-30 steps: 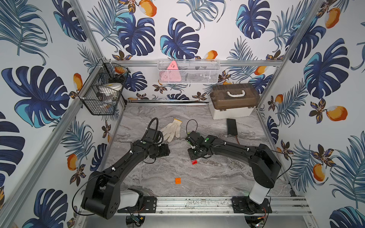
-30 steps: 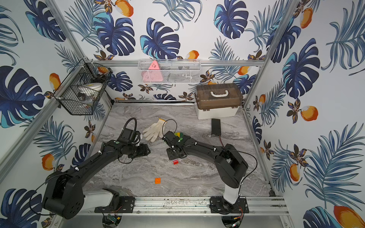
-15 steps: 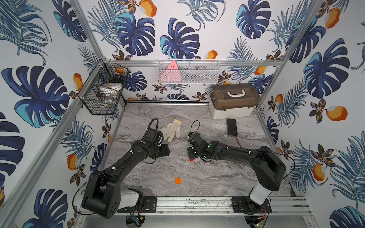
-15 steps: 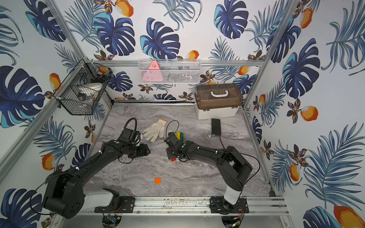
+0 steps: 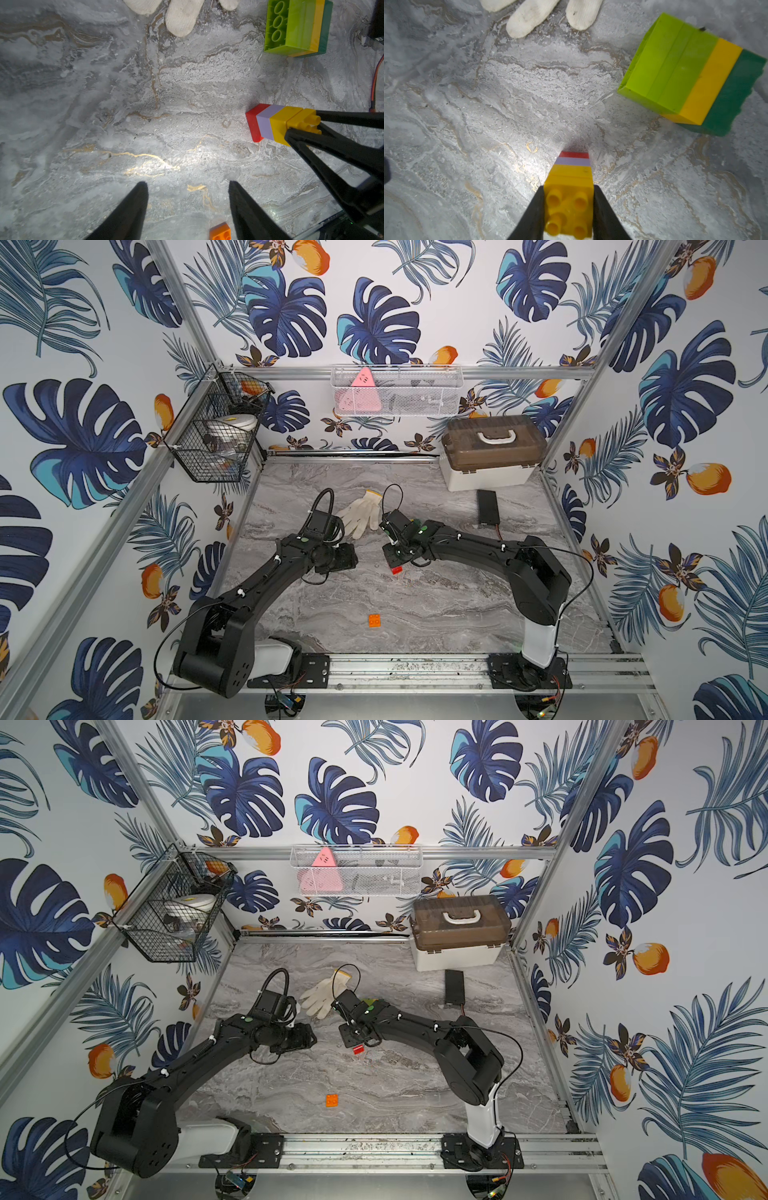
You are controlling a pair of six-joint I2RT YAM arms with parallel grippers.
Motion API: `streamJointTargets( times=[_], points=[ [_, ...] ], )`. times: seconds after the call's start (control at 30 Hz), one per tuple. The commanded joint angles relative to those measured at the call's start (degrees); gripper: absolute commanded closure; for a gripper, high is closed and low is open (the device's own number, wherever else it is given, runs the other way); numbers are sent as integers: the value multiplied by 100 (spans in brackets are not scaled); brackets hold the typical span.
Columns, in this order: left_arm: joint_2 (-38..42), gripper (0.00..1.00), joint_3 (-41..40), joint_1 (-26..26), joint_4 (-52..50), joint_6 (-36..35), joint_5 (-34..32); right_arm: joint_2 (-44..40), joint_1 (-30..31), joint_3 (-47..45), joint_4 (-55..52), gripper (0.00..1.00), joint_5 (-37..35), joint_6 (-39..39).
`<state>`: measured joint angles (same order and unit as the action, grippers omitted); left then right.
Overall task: Assemble the number 1 with lego
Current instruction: Assemble the lego brick with the lego brick, then pick up the lego brick from the center of the board.
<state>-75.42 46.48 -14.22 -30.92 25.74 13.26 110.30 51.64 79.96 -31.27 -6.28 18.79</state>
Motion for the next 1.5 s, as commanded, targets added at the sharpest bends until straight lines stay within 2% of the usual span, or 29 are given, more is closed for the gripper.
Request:
streamJointTargets(
  times=[0.0, 0.07, 0.23, 0.43, 0.57, 0.67, 0.83, 0.93, 1.0, 1.27, 1.47],
  points=[
    [5, 33, 28, -11, -81, -64, -60, 104, 4, -6, -1690, 63, 272, -51],
    [1, 33, 36, -25, -96, -62, -77, 47, 5, 77, -1696, 58, 283, -33],
    [36, 33, 11, -79, -116, -65, -139, -157, -2, 571, -1915, 37, 269, -30],
    [81, 33, 11, -134, -134, -51, -278, -622, -100, 936, -2063, 32, 376, -49],
    [212, 33, 6, -298, -206, 40, -513, -1205, -371, 425, -1724, 28, 644, 251],
    [593, 33, -196, -1066, -471, 616, -938, -1617, -636, -125, -1518, 29, 807, 549],
    [1132, 38, -547, -2597, -884, 2425, -1665, -2033, -939, -914, -1253, 30, 891, 892],
    [1086, 39, -547, -3423, -1020, 3153, -2095, -2090, -1052, -1217, -1151, 31, 1053, 995],
    [926, 39, -486, -3788, -1073, 3480, -2322, -2134, -1090, -1364, -1073, 32, 1153, 1013],
    [38, 40, -221, -4664, -1369, 4343, -2727, -2539, -1364, -1863, -969, 33, 1349, 978],
    [-108, 41, -433, -4757, -737, 4588, -2518, -2654, -1445, -2044, -949, 33, 1436, 865]
  ],
)
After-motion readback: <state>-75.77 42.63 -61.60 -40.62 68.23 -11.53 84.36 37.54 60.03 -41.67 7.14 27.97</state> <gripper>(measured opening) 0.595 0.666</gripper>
